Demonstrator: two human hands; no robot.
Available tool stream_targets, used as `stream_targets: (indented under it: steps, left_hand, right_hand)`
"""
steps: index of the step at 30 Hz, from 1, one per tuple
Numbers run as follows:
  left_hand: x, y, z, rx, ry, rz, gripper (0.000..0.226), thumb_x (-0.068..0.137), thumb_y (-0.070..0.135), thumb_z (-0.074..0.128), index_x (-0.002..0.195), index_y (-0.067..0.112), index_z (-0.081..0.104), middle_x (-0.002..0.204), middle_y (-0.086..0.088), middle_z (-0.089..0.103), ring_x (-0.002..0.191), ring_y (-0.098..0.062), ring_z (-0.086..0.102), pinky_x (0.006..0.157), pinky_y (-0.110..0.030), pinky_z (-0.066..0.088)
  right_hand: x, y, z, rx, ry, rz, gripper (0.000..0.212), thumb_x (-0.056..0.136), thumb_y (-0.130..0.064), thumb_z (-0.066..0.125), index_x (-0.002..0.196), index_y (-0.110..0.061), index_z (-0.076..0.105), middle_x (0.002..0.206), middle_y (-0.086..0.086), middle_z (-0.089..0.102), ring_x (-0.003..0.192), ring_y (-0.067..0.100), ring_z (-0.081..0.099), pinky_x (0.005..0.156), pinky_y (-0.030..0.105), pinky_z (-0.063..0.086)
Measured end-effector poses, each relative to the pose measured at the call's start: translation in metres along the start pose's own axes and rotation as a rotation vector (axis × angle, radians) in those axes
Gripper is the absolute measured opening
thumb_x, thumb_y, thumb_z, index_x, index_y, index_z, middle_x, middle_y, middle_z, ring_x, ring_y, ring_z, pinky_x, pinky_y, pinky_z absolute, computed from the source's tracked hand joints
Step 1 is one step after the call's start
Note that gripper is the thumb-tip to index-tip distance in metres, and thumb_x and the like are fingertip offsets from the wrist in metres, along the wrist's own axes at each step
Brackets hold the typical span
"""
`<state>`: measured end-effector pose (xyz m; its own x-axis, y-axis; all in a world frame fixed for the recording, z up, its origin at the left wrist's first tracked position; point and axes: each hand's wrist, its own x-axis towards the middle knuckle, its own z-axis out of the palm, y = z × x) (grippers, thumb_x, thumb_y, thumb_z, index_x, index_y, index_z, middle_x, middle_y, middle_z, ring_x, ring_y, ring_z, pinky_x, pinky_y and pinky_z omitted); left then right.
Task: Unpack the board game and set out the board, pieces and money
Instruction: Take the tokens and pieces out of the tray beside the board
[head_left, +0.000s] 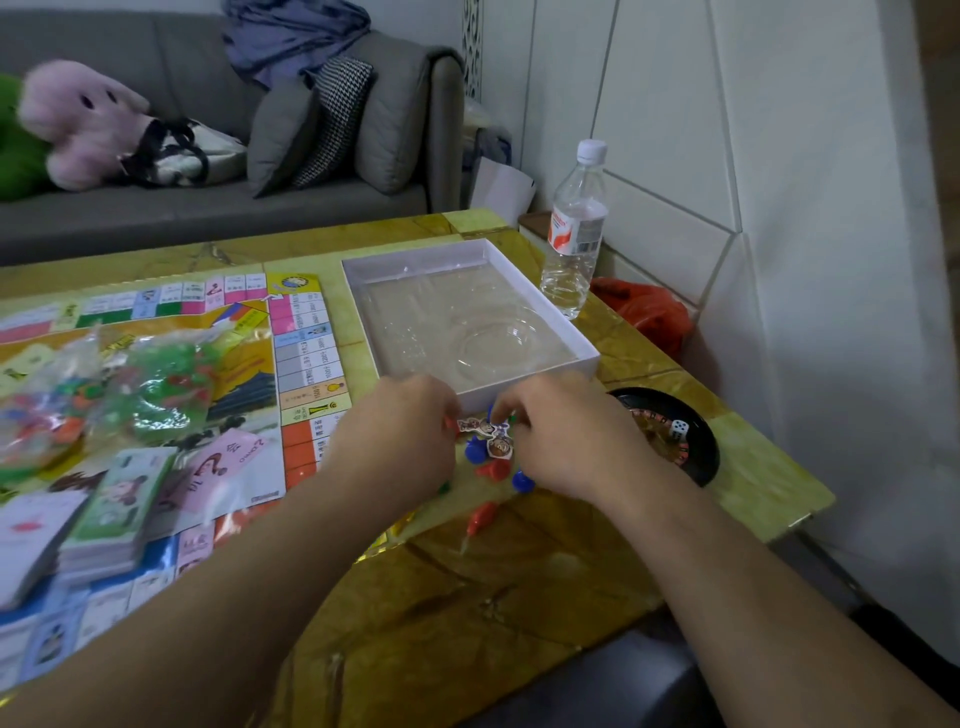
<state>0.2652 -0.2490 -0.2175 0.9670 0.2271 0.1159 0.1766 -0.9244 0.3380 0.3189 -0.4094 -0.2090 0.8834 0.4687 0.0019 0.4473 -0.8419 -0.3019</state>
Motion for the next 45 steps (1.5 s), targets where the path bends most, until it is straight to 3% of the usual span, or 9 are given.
stream_targets:
  steps: [4,7,13,22,28,33,39,43,45]
  left_hand:
    - [-0.004,0.008,0.009,0.300,-0.066,0.159,0.049,0.093,0.011,0.060,0.137,0.033,0.059,0.105,-0.001,0.051,0.092,-0.022,0.057,0.072,-0.033,0.048]
    - [-0.006,0.016,0.010,0.402,-0.051,0.161,0.038,0.096,0.012,0.060,0.133,0.023,0.061,0.104,-0.004,0.046,0.090,-0.021,0.051,0.075,-0.034,0.044]
    - [-0.008,0.017,0.010,0.422,-0.010,0.141,0.029,0.095,0.016,0.067,0.125,0.016,0.065,0.116,-0.008,0.054,0.106,-0.027,0.060,0.085,-0.036,0.050]
    - [-0.009,0.011,0.008,0.208,0.049,0.107,0.028,0.090,0.013,0.066,0.116,0.020,0.056,0.105,0.000,0.061,0.087,-0.018,0.053,0.070,-0.030,0.044]
    - [-0.001,0.009,0.012,0.041,0.075,0.120,0.018,0.093,0.016,0.062,0.108,0.023,0.057,0.098,0.002,0.064,0.085,-0.018,0.059,0.069,-0.033,0.054]
    - [0.017,0.009,0.015,-0.094,0.194,0.227,0.015,0.088,0.017,0.071,0.103,0.020,0.068,0.115,0.004,0.065,0.110,-0.018,0.057,0.092,-0.034,0.053]
    - [0.032,-0.001,0.026,-0.222,0.042,0.075,0.019,0.093,0.024,0.069,0.112,0.026,0.069,0.133,0.008,0.064,0.115,-0.012,0.060,0.084,-0.019,0.043]
    - [0.038,-0.006,0.034,-0.184,0.054,0.087,0.017,0.096,0.021,0.066,0.111,0.027,0.067,0.132,0.008,0.065,0.111,-0.012,0.062,0.082,-0.019,0.045]
    - [0.045,-0.008,0.037,-0.184,0.073,0.074,0.015,0.096,0.020,0.064,0.109,0.027,0.067,0.130,0.006,0.067,0.109,-0.014,0.064,0.084,-0.023,0.051]
  right_hand:
    - [0.001,-0.004,0.001,-0.072,-0.091,-0.006,0.047,0.091,-0.016,0.067,0.127,-0.046,0.072,0.126,0.005,0.065,0.096,0.022,0.058,0.073,0.036,0.052]
    - [0.004,-0.004,0.007,-0.082,-0.079,0.010,0.039,0.093,-0.026,0.068,0.126,-0.048,0.071,0.128,0.003,0.063,0.110,0.020,0.061,0.075,0.038,0.052]
    - [0.005,-0.004,0.012,-0.027,-0.023,0.108,0.015,0.081,-0.035,0.082,0.095,-0.038,0.079,0.108,-0.004,0.069,0.085,0.013,0.065,0.069,0.034,0.059]
    - [0.001,-0.008,0.013,-0.105,0.040,0.201,0.021,0.081,-0.029,0.083,0.095,-0.022,0.069,0.084,-0.001,0.063,0.077,0.023,0.064,0.059,0.030,0.048]
    - [0.008,-0.008,0.020,-0.007,-0.005,0.258,0.037,0.082,-0.025,0.083,0.078,-0.019,0.047,0.092,0.003,0.061,0.078,0.026,0.066,0.058,0.034,0.051]
    - [0.012,-0.004,0.019,0.171,-0.046,0.276,0.019,0.084,-0.019,0.075,0.080,-0.013,0.058,0.080,0.006,0.063,0.069,0.024,0.063,0.055,0.033,0.048]
    - [0.007,0.011,0.004,0.282,-0.037,0.283,0.013,0.077,-0.015,0.069,0.079,-0.002,0.070,0.078,0.019,0.070,0.076,0.037,0.070,0.056,0.037,0.041]
    - [0.002,0.011,-0.003,0.257,0.013,0.265,0.018,0.077,-0.019,0.075,0.078,-0.001,0.072,0.086,0.021,0.074,0.085,0.041,0.072,0.065,0.056,0.060]
    - [0.000,0.009,-0.006,0.261,0.023,0.265,0.018,0.078,-0.019,0.075,0.076,-0.002,0.071,0.084,0.021,0.073,0.083,0.039,0.071,0.063,0.053,0.059]
